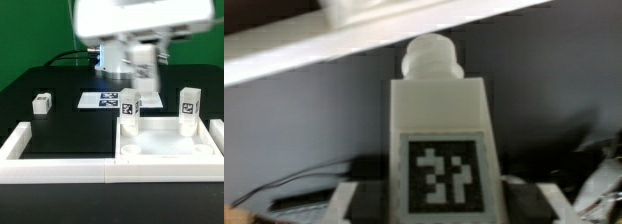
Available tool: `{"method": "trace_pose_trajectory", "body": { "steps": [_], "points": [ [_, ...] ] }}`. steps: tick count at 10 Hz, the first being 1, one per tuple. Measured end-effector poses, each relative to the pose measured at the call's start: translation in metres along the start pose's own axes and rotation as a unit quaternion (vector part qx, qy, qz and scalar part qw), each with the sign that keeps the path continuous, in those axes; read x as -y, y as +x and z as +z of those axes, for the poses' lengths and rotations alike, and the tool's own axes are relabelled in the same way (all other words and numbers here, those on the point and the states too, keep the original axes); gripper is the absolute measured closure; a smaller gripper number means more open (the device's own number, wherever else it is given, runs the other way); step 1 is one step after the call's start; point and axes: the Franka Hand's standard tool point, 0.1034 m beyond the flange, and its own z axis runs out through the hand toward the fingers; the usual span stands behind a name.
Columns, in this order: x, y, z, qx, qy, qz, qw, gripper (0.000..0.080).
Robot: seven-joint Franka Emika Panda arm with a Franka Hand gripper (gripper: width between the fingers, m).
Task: Assemble square table
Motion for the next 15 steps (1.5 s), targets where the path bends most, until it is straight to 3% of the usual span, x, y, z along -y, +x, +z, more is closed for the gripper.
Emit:
{"method": "trace_pose_trajectory", "body": {
  "steps": [1, 2, 6, 7, 8, 9, 10, 15],
  "points": [
    [0.022, -0.008, 0.008, 0.020, -0.001, 0.010, 1.000, 0.0509],
    [0.014, 0.000, 0.006, 0.007, -0.009, -0.006, 1.000, 0.0509],
    [0.012, -0.011, 0.011, 0.031, -0.015, -0.025, 0.999, 0.0509],
    [0.027, -0.014, 0.015, 0.045, -0.014, -0.041, 0.998, 0.0509],
    [0.040, -0.014, 0.022, 0.047, -0.018, -0.067, 0.996, 0.0509],
    [0.044, -0.015, 0.026, 0.038, -0.028, -0.084, 0.995, 0.0509],
    [0.035, -0.013, 0.026, 0.017, -0.036, -0.086, 0.996, 0.0509],
    [0.038, -0.011, 0.031, -0.001, -0.037, -0.094, 0.995, 0.0509]
  ]
}}
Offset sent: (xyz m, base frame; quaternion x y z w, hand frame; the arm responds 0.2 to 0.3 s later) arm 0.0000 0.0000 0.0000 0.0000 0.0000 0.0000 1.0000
